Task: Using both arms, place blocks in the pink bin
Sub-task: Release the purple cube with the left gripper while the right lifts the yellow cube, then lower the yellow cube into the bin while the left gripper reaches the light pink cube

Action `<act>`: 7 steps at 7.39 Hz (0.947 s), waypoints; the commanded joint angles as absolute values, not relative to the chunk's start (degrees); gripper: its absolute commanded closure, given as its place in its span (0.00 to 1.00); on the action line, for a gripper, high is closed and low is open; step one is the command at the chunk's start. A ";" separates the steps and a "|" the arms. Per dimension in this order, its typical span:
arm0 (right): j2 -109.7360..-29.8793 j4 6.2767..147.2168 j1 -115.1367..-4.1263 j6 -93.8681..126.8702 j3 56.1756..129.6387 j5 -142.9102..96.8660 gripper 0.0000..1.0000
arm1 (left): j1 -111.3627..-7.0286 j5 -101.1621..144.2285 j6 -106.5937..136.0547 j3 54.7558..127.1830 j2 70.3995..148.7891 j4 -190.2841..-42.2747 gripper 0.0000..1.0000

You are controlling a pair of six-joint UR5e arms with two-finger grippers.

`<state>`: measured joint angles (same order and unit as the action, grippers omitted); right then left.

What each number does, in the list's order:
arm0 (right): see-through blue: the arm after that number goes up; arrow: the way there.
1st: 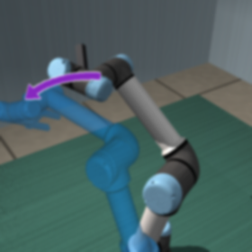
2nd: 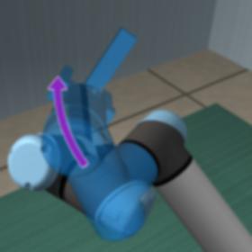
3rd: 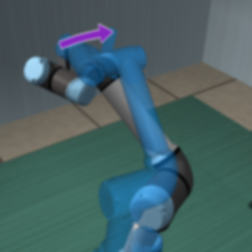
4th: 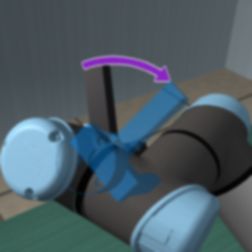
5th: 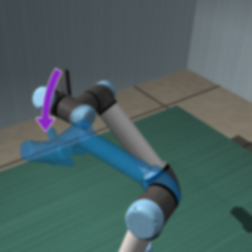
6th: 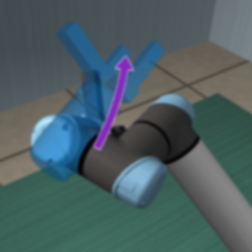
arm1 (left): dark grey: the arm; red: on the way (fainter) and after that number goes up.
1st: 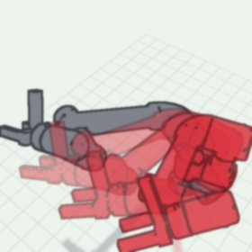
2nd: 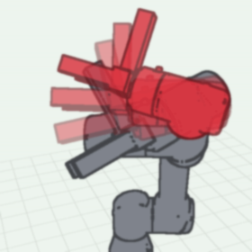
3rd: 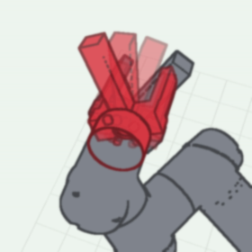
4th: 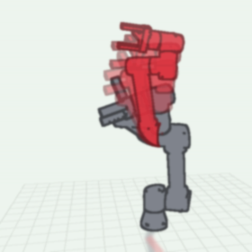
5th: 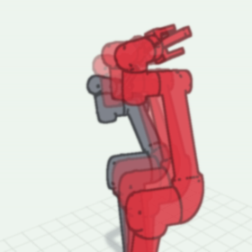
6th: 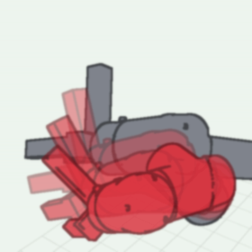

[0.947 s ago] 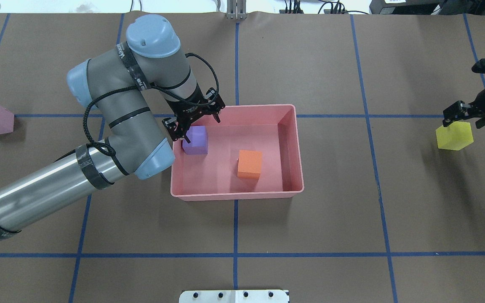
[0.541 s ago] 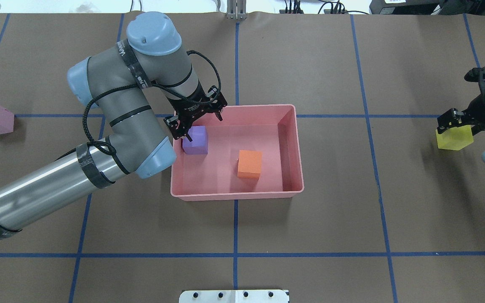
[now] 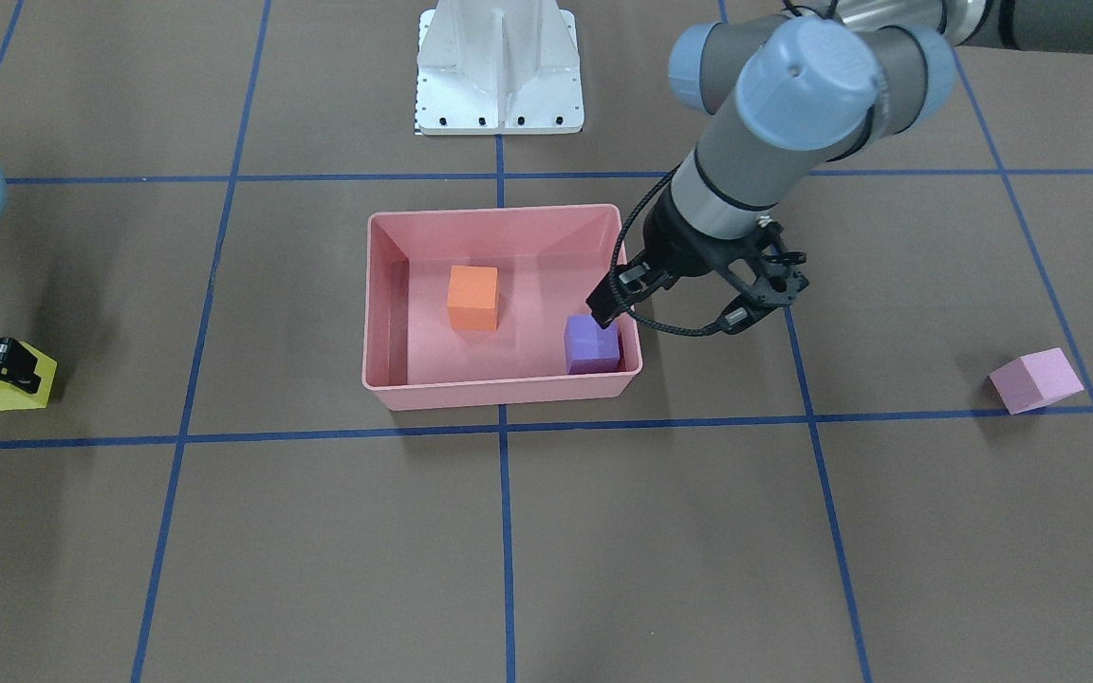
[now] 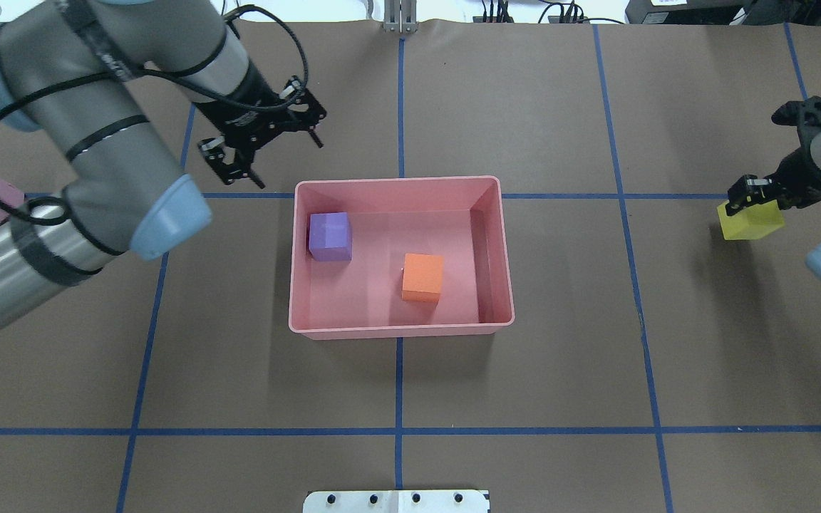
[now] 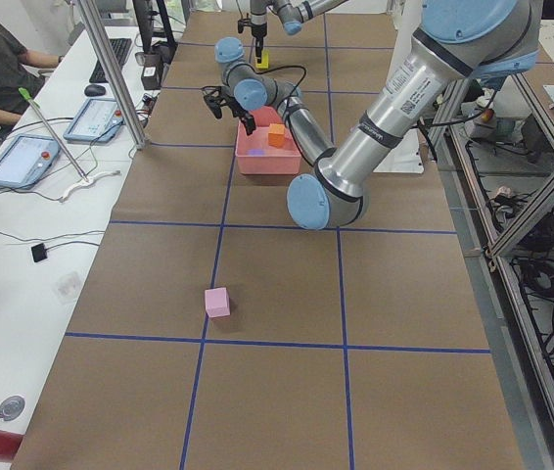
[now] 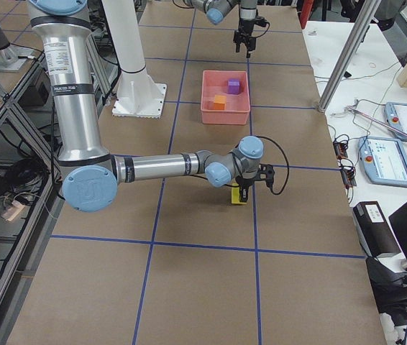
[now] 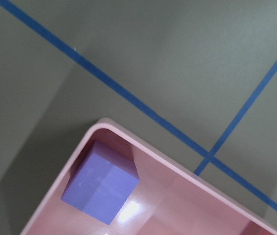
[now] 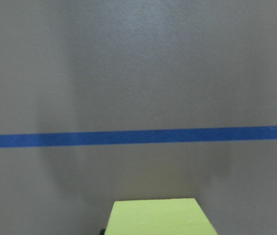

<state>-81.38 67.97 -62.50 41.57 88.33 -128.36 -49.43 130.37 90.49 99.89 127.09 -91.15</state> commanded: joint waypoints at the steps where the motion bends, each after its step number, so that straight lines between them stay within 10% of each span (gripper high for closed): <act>1: -69.07 88.64 -61.27 52.69 101.36 -128.85 1.00 | -53.07 132.01 67.98 116.13 104.69 -90.88 0.01; 7: -44.74 93.03 -29.30 92.61 100.49 -108.31 1.00 | -72.14 131.93 21.21 105.16 88.06 -91.49 0.01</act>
<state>-47.02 96.38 -34.73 87.46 103.29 -113.03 -69.01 132.11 27.97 110.25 88.67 -91.35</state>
